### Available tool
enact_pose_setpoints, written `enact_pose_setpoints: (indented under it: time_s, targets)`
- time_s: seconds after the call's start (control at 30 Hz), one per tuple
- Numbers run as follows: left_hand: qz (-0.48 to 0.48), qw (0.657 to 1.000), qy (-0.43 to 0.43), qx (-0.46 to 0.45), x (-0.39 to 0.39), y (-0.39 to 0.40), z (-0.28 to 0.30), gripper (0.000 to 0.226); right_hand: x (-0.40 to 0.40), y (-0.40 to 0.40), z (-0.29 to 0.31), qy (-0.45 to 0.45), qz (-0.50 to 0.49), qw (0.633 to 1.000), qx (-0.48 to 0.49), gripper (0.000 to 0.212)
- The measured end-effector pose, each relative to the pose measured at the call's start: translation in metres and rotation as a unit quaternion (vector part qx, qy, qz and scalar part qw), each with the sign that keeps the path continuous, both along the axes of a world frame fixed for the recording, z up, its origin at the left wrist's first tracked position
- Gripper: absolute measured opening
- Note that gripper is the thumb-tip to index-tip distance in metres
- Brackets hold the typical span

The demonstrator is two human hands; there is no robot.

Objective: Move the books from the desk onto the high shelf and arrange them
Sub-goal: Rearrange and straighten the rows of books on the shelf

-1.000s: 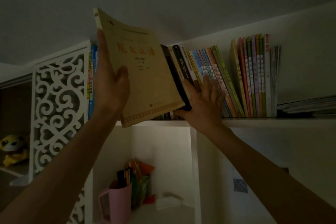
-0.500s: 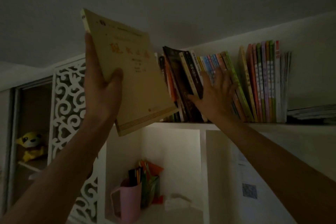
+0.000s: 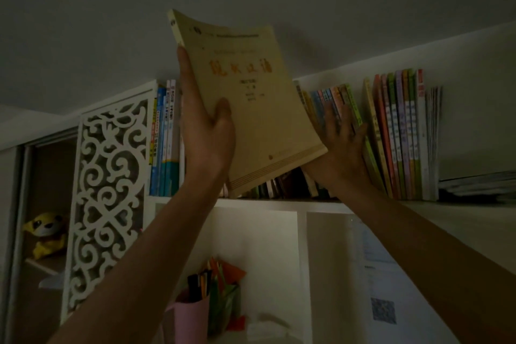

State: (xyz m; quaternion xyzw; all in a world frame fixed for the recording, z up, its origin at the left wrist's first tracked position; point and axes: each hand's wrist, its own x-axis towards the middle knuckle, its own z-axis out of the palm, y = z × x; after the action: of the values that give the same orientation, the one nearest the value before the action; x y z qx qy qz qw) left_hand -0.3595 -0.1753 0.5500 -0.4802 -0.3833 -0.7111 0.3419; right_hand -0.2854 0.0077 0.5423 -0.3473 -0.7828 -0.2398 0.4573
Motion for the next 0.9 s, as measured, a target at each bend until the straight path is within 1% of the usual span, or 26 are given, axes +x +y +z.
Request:
enact_pose_setpoints:
  time_s: [0.1,0.2,0.33,0.43,0.53,0.6,0.67,0.7,0.8,0.9]
  targets:
    - [0.073,0.997,-0.009,-0.031,-0.010,0.009,-0.005,0.076,0.006,0.008,0.002,0.013,0.024,1.000,0.016,0.098]
    - [0.107,0.992,-0.026,-0.055,-0.021,0.014,-0.011,0.076,0.009,0.016,0.001,0.029,0.025,0.999,0.035,0.094]
    - [0.152,0.986,-0.032,-0.059,-0.017,0.023,-0.009,0.075,0.009,0.017,0.000,0.036,0.031,0.998,0.040,0.091]
    - [0.138,0.989,-0.022,-0.057,-0.004,0.043,-0.005,0.074,0.008,0.018,-0.001,0.038,0.032,0.998,0.042,0.091]
    - [0.125,0.989,-0.021,-0.074,0.001,0.073,-0.011,0.070,0.010,0.017,-0.001,0.040,0.035,0.998,0.041,0.091]
    - [0.134,0.986,-0.033,-0.097,-0.005,0.093,-0.014,0.069,0.010,0.017,-0.001,0.043,0.045,0.997,0.039,0.090]
    - [0.157,0.976,-0.049,-0.142,-0.007,0.108,-0.014,0.070,0.010,0.019,-0.001,0.049,0.046,0.997,0.040,0.090]
    - [0.185,0.970,-0.046,-0.152,-0.009,0.116,-0.013,0.071,0.009,0.020,-0.001,0.053,0.045,0.997,0.041,0.089]
    - [0.285,0.946,-0.041,-0.149,-0.020,0.138,-0.009,0.069,0.008,0.020,0.000,0.058,0.046,0.996,0.043,0.090]
    - [0.318,0.931,-0.024,-0.177,-0.034,0.154,-0.008,0.064,0.009,0.019,0.000,0.061,0.040,0.996,0.046,0.092]
